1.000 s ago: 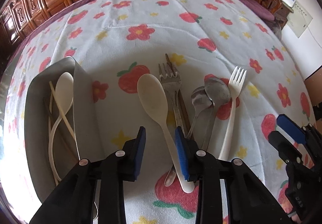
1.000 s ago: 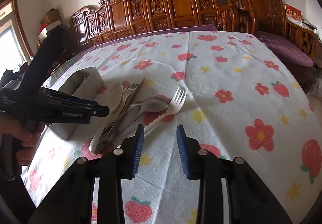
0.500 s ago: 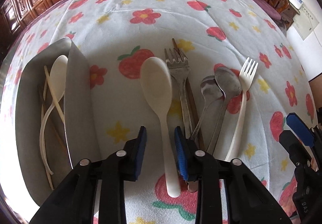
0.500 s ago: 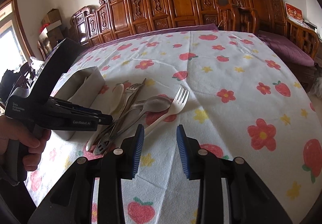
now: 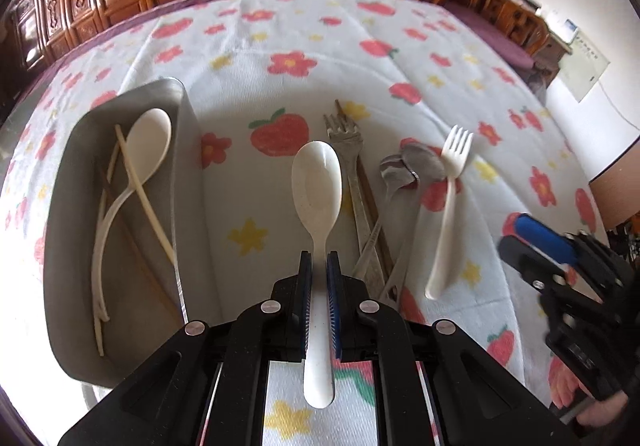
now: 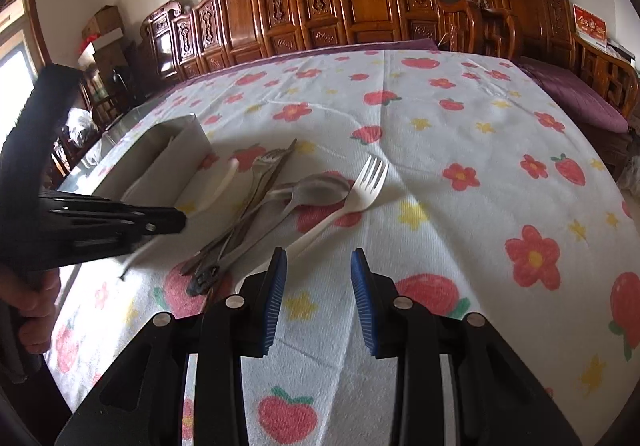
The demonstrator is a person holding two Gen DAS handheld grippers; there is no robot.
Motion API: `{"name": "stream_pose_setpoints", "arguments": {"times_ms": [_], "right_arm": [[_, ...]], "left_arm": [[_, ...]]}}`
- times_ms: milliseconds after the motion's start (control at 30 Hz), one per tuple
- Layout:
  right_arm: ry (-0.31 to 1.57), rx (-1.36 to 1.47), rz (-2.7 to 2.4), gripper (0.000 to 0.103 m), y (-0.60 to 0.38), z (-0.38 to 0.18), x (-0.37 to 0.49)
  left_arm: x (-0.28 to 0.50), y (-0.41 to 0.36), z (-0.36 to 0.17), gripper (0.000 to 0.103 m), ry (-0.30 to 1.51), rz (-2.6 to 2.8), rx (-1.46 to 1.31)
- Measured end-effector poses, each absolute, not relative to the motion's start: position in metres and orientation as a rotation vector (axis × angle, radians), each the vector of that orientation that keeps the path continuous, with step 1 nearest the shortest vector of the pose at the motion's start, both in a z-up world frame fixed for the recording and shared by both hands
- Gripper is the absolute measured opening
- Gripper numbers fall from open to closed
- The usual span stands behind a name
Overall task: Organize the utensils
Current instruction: 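Lift the white spoon with the left gripper while the right gripper grasps a metal knife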
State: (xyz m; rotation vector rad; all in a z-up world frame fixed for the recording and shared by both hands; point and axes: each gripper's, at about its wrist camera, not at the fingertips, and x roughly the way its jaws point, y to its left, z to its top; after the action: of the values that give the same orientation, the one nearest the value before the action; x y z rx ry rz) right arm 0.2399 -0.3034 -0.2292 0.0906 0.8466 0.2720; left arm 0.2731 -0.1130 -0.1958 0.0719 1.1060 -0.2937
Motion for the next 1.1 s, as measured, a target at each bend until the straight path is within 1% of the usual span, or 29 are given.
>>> {"name": "stream_pose_setpoints", "arguments": {"times_ms": [200,400,733,1100], "right_arm": [[0.874,0.083,0.252,0.036,-0.300,-0.234,0.242],[0.890,0.076,0.238,0.036,-0.292,-0.227,0.247],[0.927,0.091,0.271,0.036,-0.257,-0.217,0.275],[1.015,0.191,0.259,0.036,-0.237,-0.236,0.311]], "left_arm": [[0.259,-0.101,-0.185,0.007,1.048,-0.346,0.006],[0.244,-0.083,-0.178,0.007,0.991,-0.398,-0.053],[0.224,-0.064,-0.172,0.007,0.910,-0.433,-0.042],[0.218,-0.053,-0.147,0.007,0.827,-0.446,-0.019]]}}
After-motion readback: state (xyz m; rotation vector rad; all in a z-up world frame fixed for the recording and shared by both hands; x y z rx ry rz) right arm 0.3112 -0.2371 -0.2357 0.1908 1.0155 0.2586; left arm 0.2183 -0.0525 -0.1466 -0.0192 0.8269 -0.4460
